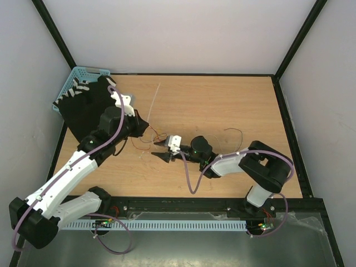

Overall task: Zip-tie the wires
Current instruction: Adjust the cable at the center of the board, then adjust the ribbon.

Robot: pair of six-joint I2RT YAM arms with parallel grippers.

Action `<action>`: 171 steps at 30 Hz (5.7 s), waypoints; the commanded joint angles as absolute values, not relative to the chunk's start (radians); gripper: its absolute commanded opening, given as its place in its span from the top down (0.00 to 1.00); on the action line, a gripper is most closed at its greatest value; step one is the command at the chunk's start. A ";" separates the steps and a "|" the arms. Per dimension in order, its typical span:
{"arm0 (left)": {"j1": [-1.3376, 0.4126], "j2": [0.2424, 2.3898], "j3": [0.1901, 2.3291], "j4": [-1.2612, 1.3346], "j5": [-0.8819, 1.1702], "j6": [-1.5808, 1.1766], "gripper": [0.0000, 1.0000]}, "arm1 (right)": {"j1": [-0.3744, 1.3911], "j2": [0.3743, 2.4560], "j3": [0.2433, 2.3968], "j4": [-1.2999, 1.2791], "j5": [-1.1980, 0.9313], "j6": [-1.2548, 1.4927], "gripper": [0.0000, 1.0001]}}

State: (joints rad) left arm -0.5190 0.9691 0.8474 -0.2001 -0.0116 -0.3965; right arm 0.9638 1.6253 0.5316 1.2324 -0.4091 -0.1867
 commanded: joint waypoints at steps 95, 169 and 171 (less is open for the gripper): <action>-0.535 1.018 0.913 -0.145 -0.049 -0.362 1.00 | 1.109 1.532 0.528 0.854 -0.152 -0.185 0.43; -0.594 1.020 0.803 0.005 0.137 -0.362 1.00 | 0.790 1.432 0.991 0.464 -0.092 0.778 1.00; -0.595 1.021 0.797 0.005 0.139 -0.363 1.00 | 0.785 1.425 1.013 0.444 -0.067 0.753 1.00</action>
